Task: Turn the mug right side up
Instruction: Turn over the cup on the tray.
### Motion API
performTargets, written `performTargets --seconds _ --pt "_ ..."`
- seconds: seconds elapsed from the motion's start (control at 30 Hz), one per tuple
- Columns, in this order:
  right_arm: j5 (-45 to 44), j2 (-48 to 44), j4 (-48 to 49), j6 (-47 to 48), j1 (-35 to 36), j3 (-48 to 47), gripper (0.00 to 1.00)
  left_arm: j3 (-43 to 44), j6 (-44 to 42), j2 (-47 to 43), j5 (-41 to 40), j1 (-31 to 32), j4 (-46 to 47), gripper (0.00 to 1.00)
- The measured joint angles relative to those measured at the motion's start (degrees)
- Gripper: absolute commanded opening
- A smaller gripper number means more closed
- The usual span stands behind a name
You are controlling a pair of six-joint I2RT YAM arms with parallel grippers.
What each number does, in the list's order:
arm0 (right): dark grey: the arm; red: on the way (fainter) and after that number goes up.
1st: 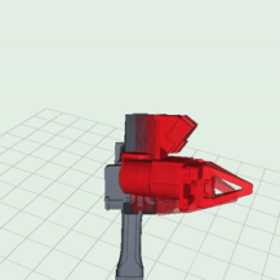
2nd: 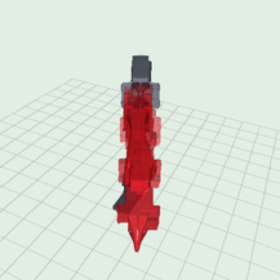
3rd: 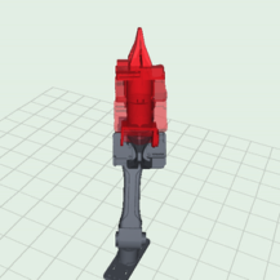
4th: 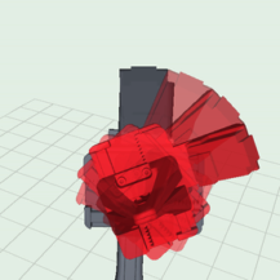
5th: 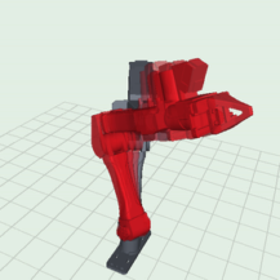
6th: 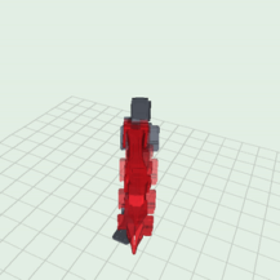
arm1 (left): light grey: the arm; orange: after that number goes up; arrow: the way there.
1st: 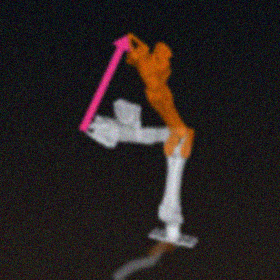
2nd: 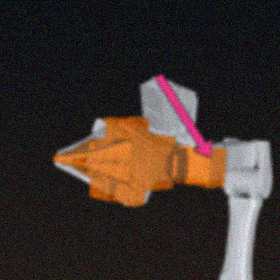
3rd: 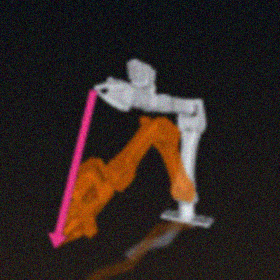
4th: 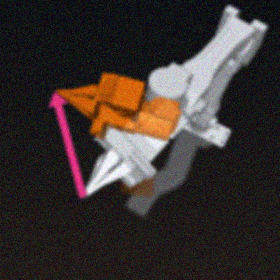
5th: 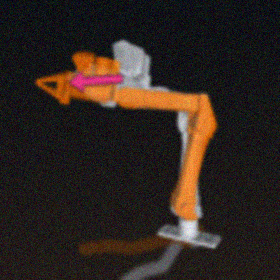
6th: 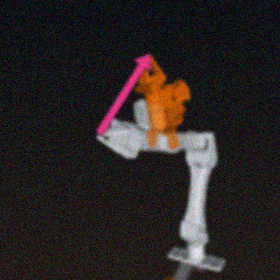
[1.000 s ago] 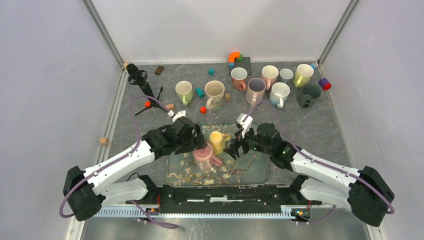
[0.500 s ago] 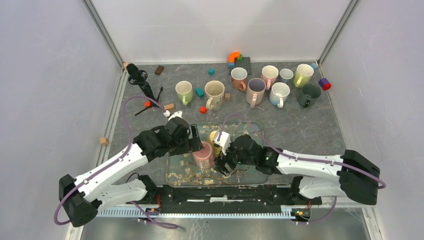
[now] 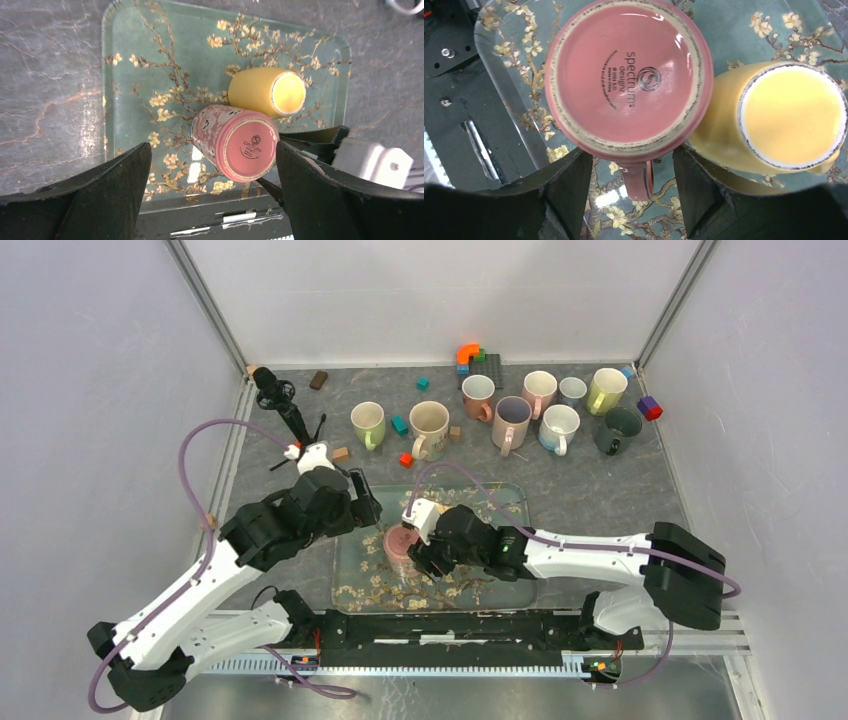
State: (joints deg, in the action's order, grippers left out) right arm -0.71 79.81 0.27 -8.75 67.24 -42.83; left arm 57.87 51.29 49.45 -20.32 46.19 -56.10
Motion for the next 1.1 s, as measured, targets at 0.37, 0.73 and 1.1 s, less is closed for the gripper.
performTargets --seconds 0.37,0.73,1.1 --pt "-2.1 5.8 -4.7 -0.5 1.8 -4.1 0.50 1.3 0.0 -3.9 -5.0 -0.1 -1.6 1.00" --pt "-2.4 9.3 -6.2 -1.4 2.0 -7.4 0.29 -1.3 0.0 -5.4 -5.0 -0.1 -1.3 1.00" --pt "-2.3 9.7 -6.6 -2.0 2.1 -8.1 0.00 -2.4 0.0 -8.0 -4.9 -0.1 -1.0 1.00"
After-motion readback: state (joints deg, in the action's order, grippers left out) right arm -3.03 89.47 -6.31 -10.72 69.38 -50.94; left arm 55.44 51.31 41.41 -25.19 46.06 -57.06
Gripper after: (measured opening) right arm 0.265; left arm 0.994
